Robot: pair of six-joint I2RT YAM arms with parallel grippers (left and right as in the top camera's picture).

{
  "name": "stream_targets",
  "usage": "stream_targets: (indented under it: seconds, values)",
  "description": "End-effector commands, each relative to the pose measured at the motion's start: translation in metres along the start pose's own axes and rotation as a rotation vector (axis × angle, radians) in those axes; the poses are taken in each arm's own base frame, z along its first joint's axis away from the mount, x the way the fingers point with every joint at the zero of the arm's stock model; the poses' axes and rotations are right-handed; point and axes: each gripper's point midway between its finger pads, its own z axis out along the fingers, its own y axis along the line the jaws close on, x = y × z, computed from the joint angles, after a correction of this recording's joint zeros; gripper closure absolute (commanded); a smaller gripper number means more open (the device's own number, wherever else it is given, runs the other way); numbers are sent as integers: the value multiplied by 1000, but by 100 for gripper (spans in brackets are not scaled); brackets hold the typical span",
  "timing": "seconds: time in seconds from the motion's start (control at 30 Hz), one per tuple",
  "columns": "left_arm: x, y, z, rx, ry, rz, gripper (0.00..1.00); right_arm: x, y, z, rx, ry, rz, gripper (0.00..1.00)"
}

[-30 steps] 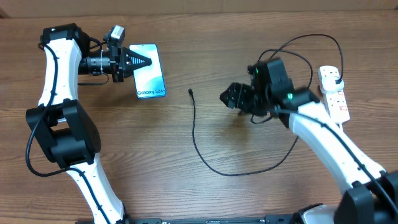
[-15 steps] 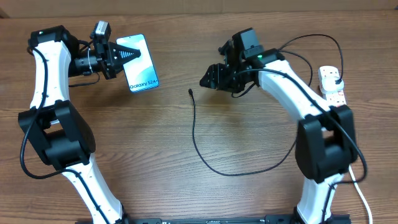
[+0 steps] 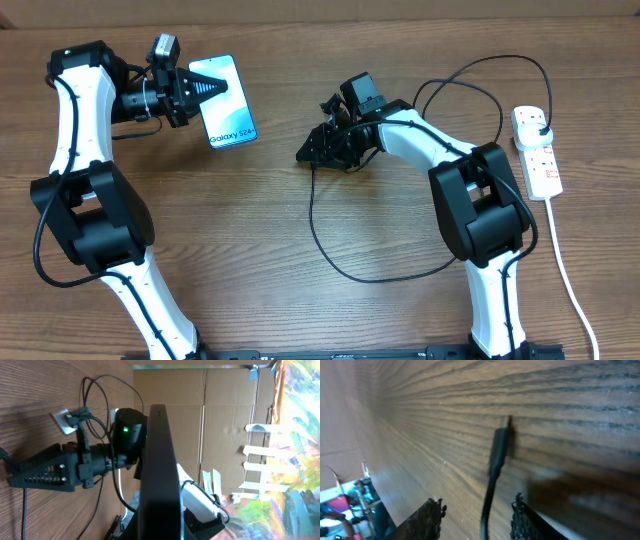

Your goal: Plug charger to phone and switch on socket

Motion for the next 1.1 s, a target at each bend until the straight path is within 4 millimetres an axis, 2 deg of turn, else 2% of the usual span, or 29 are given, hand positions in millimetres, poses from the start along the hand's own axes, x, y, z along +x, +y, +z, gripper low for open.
stream_targets:
  seconds: [0.0,0.27,0.43,0.53,0.7,0.87,0.9,0.97,1.0,1.07]
  values:
    - [-2,-15,2,52,-14,39,96,-6,3,6,-31,3,33,55]
    - [-1,-11,3,26,-4,39,96,-17,-2,9,-15,-43,17,60]
    - [0,-10,3,25,-1,39,96,-23,-7,9,15,-74,17,66]
    - [1,-11,5,25,4,40,96,-24,-9,9,24,-81,16,74]
    - [2,-11,9,25,12,41,96,-24,-8,9,22,-80,16,96]
    - [3,-10,11,17,21,41,96,-23,3,3,-34,-62,-9,96]
    - [5,-7,12,0,29,42,96,-23,8,-2,-58,-59,-26,96]
    - [11,6,15,-74,66,46,96,-26,34,-49,-94,-97,-87,96]
    - [12,6,16,-78,70,50,96,-27,40,-61,-100,-110,-101,96]
    - [14,8,20,-86,84,56,96,-28,67,-107,-145,-166,-144,96]
